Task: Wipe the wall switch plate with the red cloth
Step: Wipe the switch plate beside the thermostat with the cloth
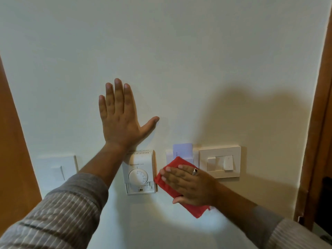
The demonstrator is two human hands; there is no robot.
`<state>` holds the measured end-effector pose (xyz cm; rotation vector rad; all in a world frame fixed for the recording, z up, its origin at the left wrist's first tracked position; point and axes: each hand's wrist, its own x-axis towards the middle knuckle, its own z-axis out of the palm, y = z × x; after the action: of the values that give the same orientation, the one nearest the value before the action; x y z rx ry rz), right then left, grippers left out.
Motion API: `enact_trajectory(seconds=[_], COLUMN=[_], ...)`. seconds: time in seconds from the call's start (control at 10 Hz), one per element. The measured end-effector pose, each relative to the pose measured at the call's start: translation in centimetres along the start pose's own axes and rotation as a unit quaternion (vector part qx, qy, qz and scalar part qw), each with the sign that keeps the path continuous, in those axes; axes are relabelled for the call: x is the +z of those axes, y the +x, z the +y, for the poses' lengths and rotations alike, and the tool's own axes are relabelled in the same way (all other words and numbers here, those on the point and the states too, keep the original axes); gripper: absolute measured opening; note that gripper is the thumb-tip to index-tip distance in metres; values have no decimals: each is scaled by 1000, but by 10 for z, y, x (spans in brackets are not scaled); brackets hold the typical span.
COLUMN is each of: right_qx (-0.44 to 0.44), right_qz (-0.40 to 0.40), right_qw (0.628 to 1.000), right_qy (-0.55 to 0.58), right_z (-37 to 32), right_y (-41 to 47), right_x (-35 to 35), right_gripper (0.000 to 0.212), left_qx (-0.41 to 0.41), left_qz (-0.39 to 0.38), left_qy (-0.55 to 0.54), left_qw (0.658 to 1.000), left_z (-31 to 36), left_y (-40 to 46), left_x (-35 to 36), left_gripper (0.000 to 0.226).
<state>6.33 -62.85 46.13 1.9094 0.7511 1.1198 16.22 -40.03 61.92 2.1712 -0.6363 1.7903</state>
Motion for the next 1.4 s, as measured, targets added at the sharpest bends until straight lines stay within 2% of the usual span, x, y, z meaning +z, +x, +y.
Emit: enact_trajectory(seconds=[0.1,0.2,0.3,0.4,0.5,0.6,0.7,0.9,1.0,1.1,1.3,1.4], right_qx=[14,161,190,71,58,176,203,48,132,206,86,136], right_qz=[46,74,49,23,42,72,54,47,67,52,51,61], right_qw=[999,984,981,997,997,982,978,998,989,977,995,989], right_qy=[13,-6,-6,8,-1,-6,-13,3,3,-11,22,12], right_z=[19,4,-23,-14,10,8,-11,7,9,-8,2,8], right_y=[-4,-4,-8,-27,-36,-20,-2,-26,-17,9,-22,-28], right_x=[-2,1,8,7,2,-2,4,2,-1,1,-2,-4], right_gripper=[75,89,94,85,83,96,99,86,92,98,89,93], left_qx=[0,0,0,-1,-1,-4,-7,-3,-5,-5,0,-2], left_qz=[8,8,4,-1,1,6,6,4,5,11,2,5], left_qy=[-1,-1,4,2,1,3,2,-2,-1,4,-1,-1], left_qw=[1000,1000,1000,1000,1000,1000,1000,1000,1000,1000,1000,1000], left_z=[-1,-1,0,1,0,1,2,1,2,2,0,1], left_y=[0,0,0,0,0,0,0,0,0,0,-1,0], left_x=[1,2,1,-1,-1,1,2,-1,0,1,0,0], left_gripper=[114,114,115,114,114,114,114,114,114,114,115,114])
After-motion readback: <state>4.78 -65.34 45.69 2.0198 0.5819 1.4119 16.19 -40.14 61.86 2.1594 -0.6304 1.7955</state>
